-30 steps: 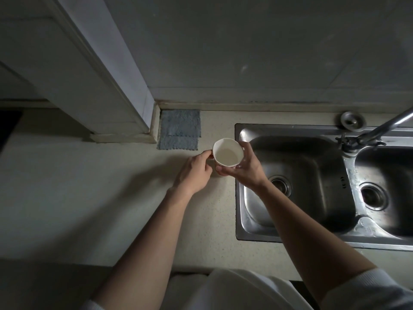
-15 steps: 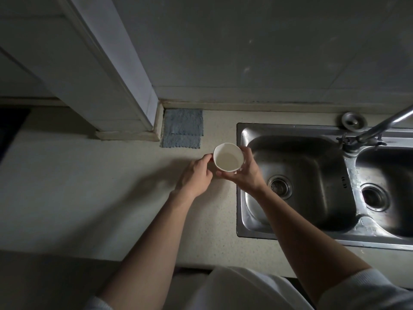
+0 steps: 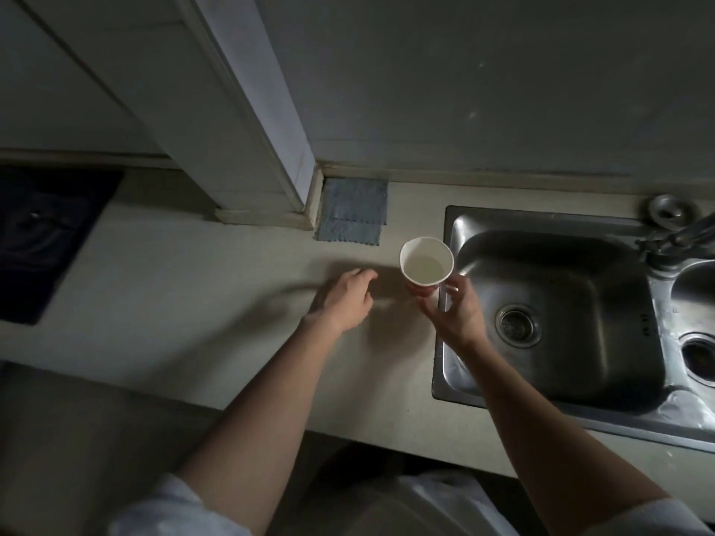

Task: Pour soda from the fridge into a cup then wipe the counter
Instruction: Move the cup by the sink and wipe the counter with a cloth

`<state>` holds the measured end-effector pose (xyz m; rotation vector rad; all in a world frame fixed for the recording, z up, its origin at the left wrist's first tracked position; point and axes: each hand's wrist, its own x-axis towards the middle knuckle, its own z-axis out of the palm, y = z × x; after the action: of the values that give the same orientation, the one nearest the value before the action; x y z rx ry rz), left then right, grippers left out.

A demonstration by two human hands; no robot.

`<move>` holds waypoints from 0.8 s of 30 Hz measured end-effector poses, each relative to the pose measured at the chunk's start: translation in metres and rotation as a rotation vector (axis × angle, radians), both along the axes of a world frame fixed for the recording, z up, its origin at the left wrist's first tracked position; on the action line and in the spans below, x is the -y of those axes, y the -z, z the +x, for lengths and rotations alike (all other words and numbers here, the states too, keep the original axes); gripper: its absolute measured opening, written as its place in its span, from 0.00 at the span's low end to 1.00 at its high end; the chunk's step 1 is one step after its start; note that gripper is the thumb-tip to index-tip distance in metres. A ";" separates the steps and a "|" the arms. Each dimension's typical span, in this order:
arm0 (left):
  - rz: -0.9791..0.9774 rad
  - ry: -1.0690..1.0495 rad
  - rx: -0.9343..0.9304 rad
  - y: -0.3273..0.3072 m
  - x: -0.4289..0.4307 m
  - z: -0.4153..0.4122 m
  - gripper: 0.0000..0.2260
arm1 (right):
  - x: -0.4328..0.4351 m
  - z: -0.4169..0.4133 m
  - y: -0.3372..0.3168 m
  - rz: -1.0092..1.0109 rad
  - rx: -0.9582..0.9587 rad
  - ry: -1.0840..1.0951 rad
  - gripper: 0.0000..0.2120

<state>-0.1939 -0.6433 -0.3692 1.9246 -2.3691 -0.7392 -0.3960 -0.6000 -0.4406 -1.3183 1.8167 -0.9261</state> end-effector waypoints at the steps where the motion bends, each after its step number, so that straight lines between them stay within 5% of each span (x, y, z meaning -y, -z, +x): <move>1: -0.010 0.003 0.012 -0.001 -0.002 0.005 0.17 | -0.005 0.003 -0.001 0.019 -0.023 0.032 0.24; 4: -0.042 0.027 0.022 -0.002 -0.005 0.021 0.14 | -0.019 0.014 -0.005 0.060 -0.112 0.057 0.17; 24: -0.064 0.268 0.172 -0.029 0.032 0.174 0.13 | -0.012 0.183 -0.073 0.125 -0.548 -0.192 0.20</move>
<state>-0.0195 -0.6752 -0.3404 1.7321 -2.7540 -0.5145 -0.2133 -0.5877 -0.3679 -1.7449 2.0539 -0.3563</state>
